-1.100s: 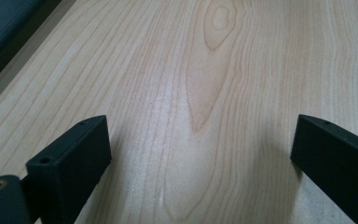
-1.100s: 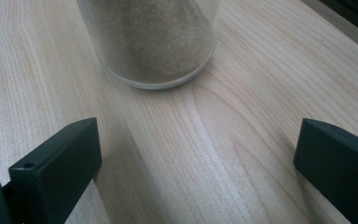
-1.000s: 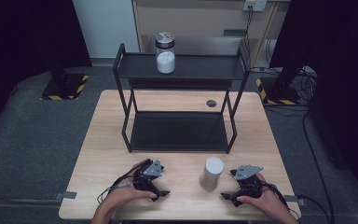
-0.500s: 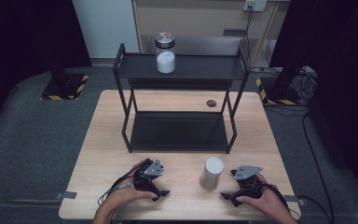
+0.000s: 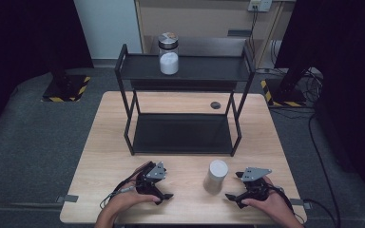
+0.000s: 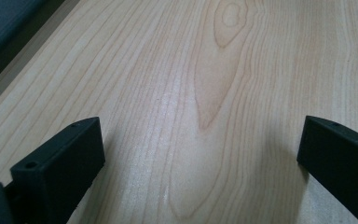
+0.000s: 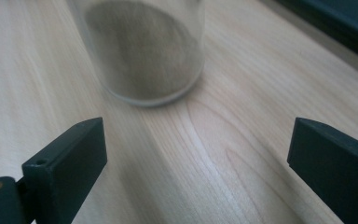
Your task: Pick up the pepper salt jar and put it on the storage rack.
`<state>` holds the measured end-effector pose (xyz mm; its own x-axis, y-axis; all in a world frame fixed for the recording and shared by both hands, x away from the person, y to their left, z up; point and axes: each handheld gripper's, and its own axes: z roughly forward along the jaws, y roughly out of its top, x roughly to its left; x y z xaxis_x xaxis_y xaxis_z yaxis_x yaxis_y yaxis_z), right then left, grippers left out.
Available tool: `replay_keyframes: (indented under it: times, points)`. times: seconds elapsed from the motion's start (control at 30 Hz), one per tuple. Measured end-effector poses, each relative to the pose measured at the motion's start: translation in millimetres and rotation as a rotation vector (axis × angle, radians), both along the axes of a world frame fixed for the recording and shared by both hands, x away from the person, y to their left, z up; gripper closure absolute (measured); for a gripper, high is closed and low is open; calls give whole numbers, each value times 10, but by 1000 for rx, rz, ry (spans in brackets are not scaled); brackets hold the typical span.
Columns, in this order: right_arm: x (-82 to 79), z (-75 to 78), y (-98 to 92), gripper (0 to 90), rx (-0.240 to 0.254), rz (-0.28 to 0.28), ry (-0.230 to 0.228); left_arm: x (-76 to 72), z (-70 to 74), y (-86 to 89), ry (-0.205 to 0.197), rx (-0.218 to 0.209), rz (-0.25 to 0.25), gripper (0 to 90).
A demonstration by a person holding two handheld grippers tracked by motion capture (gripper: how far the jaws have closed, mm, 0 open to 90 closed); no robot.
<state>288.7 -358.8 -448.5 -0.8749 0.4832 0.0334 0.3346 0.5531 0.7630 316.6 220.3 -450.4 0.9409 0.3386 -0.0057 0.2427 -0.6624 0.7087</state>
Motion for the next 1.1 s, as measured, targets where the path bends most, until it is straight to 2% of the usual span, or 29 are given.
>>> replay_keyframes:
  times: [0.37,0.4,0.63,0.93,1.1]
  points:
    - [-32,186,-54,75,37,51,-26,-2,0,-1,-1,0,1,0]
    - [-43,228,-55,79,58,60,-38,-3,-1,-1,-1,0,1,0]
    - [-89,323,12,84,100,72,-78,-10,-1,-1,-1,0,5,0]
    - [-44,268,109,104,157,76,-88,-10,-1,-1,0,0,5,0]
    - [-5,221,181,154,190,69,-92,-11,-1,-1,-1,0,5,0]
